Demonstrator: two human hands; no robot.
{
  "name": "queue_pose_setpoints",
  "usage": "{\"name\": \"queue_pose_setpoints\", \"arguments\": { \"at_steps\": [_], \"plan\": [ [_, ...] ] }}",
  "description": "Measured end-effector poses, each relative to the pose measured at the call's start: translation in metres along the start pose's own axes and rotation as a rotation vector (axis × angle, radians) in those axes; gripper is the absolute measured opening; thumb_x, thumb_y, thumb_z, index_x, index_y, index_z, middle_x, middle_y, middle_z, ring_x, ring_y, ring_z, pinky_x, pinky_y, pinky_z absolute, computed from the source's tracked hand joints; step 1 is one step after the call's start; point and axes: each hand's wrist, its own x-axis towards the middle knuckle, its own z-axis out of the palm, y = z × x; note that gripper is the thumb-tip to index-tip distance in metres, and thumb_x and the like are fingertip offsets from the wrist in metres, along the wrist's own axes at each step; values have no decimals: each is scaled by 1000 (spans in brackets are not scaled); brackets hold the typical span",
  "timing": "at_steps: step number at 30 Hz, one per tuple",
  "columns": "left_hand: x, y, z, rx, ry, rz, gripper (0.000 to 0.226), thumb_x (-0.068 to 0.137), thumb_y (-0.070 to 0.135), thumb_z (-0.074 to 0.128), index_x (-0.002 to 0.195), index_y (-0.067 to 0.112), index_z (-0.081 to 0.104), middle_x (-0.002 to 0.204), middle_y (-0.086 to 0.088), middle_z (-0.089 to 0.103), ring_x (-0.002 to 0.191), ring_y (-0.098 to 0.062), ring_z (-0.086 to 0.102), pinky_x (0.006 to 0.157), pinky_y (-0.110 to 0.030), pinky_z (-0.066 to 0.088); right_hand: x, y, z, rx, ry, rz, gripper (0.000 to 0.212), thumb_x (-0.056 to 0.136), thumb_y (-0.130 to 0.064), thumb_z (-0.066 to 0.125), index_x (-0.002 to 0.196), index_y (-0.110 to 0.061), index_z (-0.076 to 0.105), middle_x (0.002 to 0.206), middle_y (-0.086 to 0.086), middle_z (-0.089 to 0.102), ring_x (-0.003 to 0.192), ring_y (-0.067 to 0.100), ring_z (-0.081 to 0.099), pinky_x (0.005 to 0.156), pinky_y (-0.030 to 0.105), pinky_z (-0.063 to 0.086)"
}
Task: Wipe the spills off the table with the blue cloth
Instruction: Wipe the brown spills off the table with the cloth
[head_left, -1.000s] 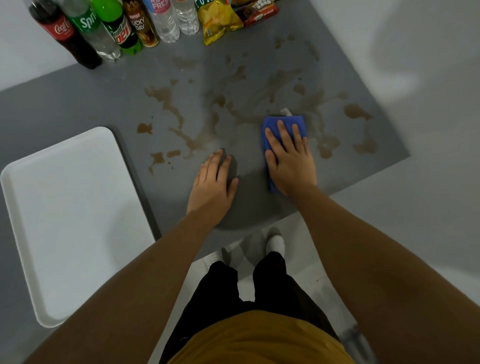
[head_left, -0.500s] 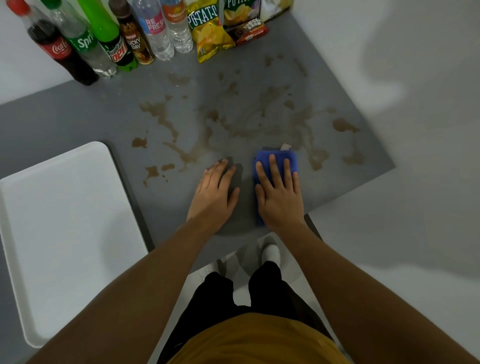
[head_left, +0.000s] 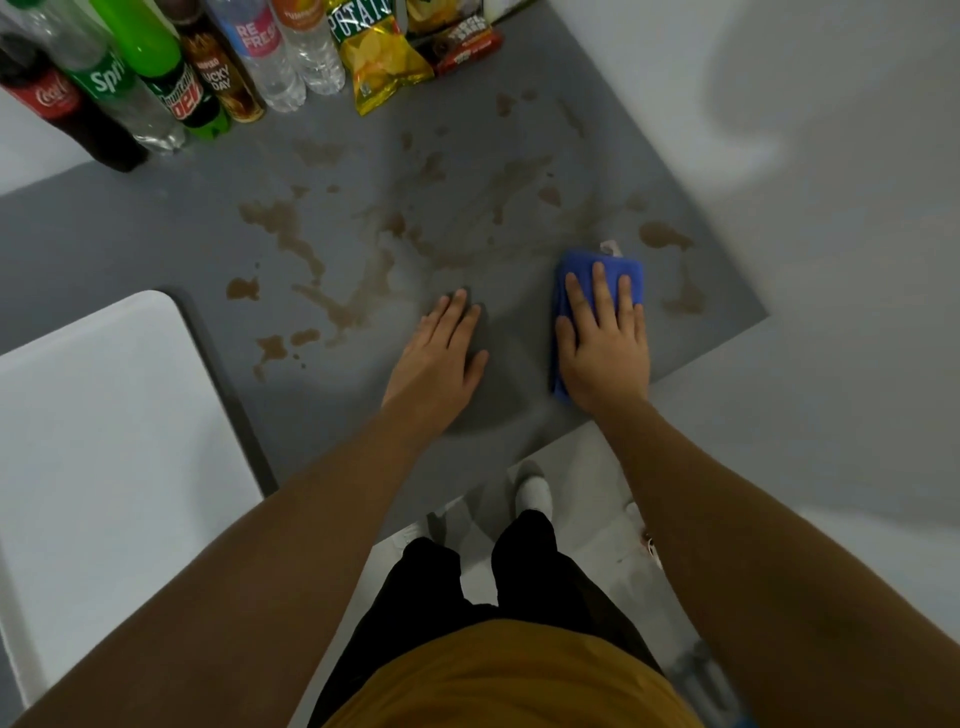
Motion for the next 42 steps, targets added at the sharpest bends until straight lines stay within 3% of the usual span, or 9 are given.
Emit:
{"name": "queue_pose_setpoints", "arguments": {
  "at_steps": [5, 10, 16, 23, 27, 31, 37, 42],
  "plan": [
    [0, 1, 2, -3, 4, -20, 62, 107, 41, 41, 159, 12, 27, 169, -6, 18, 156, -23, 13, 127, -40, 17, -37, -12, 8, -74, 6, 24, 62, 107, -51, 15, 163, -26, 10, 171, 4, 5, 157, 35, -1, 127, 52, 8],
    [0, 3, 4, 5, 2, -34, 61, 106, 38, 43, 159, 11, 28, 169, -8, 18, 156, -24, 14, 126, -44, 19, -40, -41, 16, -83, -51, -70, 61, 107, -50, 14, 163, -30, 3, 171, 1, -5, 157, 30, -10, 127, 50, 3],
    [0, 2, 5, 13, 23, -23, 60, 105, 37, 46, 157, 10, 32, 168, -8, 22, 155, -25, 18, 126, -43, 20, 12, -26, 4, 16, -38, -190, 59, 106, -52, 24, 162, -36, 15, 171, -3, 7, 158, 27, -3, 128, 48, 7],
    [0, 3, 3, 16, 18, -22, 60, 105, 37, 44, 157, 10, 32, 168, -8, 21, 155, -25, 17, 127, -41, 17, 39, 12, -10, 35, -7, -3, 58, 106, -55, 24, 161, -39, 16, 171, -8, 6, 158, 26, -3, 128, 46, 4],
    [0, 6, 1, 15, 32, -30, 59, 105, 35, 47, 156, 10, 34, 167, -8, 22, 155, -24, 18, 127, -41, 17, 21, 25, -11, 20, -12, 96, 60, 106, -57, 17, 162, -37, 7, 172, -6, 0, 157, 25, -9, 128, 44, -4],
    [3, 10, 0, 4, 78, -11, 57, 103, 32, 51, 153, 7, 40, 165, -11, 29, 153, -27, 25, 126, -44, 20, -9, 15, -4, -30, 33, 133, 61, 108, -51, 22, 163, -29, 11, 172, 2, 3, 157, 32, -3, 127, 50, 5],
    [27, 26, 10, -6, 43, 19, 62, 104, 41, 45, 157, 11, 33, 167, -8, 24, 155, -23, 19, 126, -43, 21, -12, -5, 8, -83, 4, -18, 62, 107, -53, 17, 163, -28, 9, 172, 2, 1, 157, 34, -4, 127, 51, 7],
    [39, 39, 21, 55, 16, 9, 64, 106, 45, 38, 160, 14, 25, 169, -9, 17, 156, -24, 14, 127, -43, 16, 26, 8, -3, -10, 1, -106, 61, 106, -54, 25, 162, -35, 15, 171, -3, 7, 158, 29, 0, 127, 49, 8]
  ]
}}
